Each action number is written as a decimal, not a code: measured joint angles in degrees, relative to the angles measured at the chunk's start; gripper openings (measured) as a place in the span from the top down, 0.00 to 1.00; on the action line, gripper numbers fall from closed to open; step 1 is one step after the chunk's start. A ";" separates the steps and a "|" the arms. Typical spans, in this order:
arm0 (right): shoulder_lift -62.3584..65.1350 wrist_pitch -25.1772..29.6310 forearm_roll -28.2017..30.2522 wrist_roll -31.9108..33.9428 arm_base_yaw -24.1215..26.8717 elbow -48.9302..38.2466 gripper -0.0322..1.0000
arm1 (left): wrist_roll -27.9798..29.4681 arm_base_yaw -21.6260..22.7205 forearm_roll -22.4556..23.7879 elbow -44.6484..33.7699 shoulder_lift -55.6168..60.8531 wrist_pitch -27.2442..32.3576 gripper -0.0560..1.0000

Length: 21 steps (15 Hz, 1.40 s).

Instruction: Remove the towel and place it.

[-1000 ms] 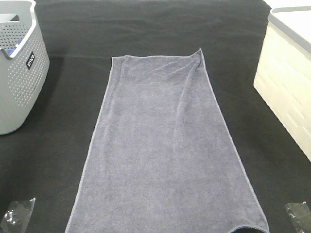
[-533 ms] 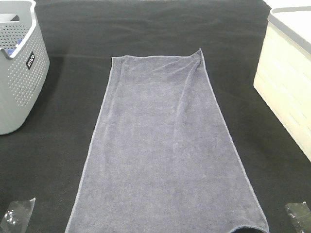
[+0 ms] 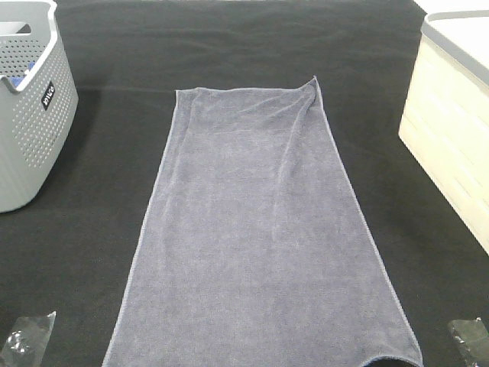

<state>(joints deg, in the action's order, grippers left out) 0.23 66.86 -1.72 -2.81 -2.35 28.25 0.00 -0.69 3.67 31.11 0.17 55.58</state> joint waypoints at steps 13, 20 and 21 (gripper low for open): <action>0.00 -2.98 -0.06 -1.43 0.00 -2.18 0.23 | 2.75 0.00 -0.06 -1.38 0.17 6.13 0.27; 0.00 -2.98 -0.06 -1.43 0.00 -2.18 0.23 | 2.69 0.00 -2.46 -1.38 0.17 6.13 0.27; 0.00 -2.98 -0.06 -1.43 0.00 -2.18 0.23 | 2.69 0.00 -2.46 -1.38 0.17 6.13 0.27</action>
<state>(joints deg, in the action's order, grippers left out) 0.23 63.88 -1.78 -4.24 -2.35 26.07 2.69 -0.69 1.20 29.74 0.34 61.71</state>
